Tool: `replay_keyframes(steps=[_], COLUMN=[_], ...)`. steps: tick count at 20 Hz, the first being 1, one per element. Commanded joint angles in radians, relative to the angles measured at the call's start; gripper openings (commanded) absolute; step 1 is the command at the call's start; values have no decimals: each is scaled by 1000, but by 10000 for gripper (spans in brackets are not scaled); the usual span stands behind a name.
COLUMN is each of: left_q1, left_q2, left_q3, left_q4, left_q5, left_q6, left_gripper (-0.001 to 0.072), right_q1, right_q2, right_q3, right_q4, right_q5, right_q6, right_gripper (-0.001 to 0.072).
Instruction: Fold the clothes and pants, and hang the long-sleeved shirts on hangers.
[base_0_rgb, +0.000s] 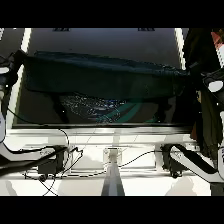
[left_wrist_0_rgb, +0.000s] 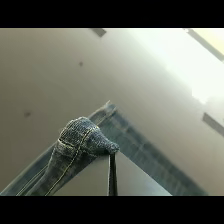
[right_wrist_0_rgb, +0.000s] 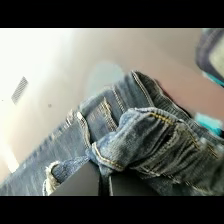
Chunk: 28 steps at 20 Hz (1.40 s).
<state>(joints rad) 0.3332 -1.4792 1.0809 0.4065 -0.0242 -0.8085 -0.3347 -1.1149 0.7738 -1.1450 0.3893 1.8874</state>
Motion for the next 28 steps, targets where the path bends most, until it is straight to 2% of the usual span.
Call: replay_keyframes(steps=[1,8,9,10,11,12,13,18,20,22,24,26,27,28], left_q1=[-22,-40,-47,-53,-58,-61,-61,-42,-4,69,164,245,269,286], left_q2=[-90,-143,-148,-152,-152,-152,-150,-82,-42,-5,23,24,25,25], left_q3=[108,140,147,151,152,153,155,156,156,151,139,138,138,138], left_q4=[4,4,4,4,4,5,7,15,15,17,120,390,546,700], left_q5=[3,13,14,16,21,29,35,14,-90,-282,-524,-775,-887,-995], left_q6=[-3,-3,-3,-3,-3,-3,-2,1,0,-9,-132,-349,-424,-475], left_gripper=[19,23,47,166,394,661,709,708,703,662,459,304,189,32], right_q1=[48,92,95,98,100,102,103,103,103,103,103,103,103,103], right_q2=[-111,-358,-372,-377,-377,-377,-377,-377,-376,-375,-375,-375,-375,-375], right_q3=[84,314,328,336,338,340,344,388,399,409,418,418,418,419], right_q4=[-21,-23,-21,-21,-22,-22,-23,-39,-39,-37,-37,-37,-37,-37], right_q5=[-94,-111,-113,-116,-117,-114,-105,10,60,137,230,279,284,283], right_q6=[4,5,5,5,4,4,4,-8,-93,-206,-317,-384,-394,-395], right_gripper=[20,22,24,131,392,652,684,685,685,685,685,685,685,684])
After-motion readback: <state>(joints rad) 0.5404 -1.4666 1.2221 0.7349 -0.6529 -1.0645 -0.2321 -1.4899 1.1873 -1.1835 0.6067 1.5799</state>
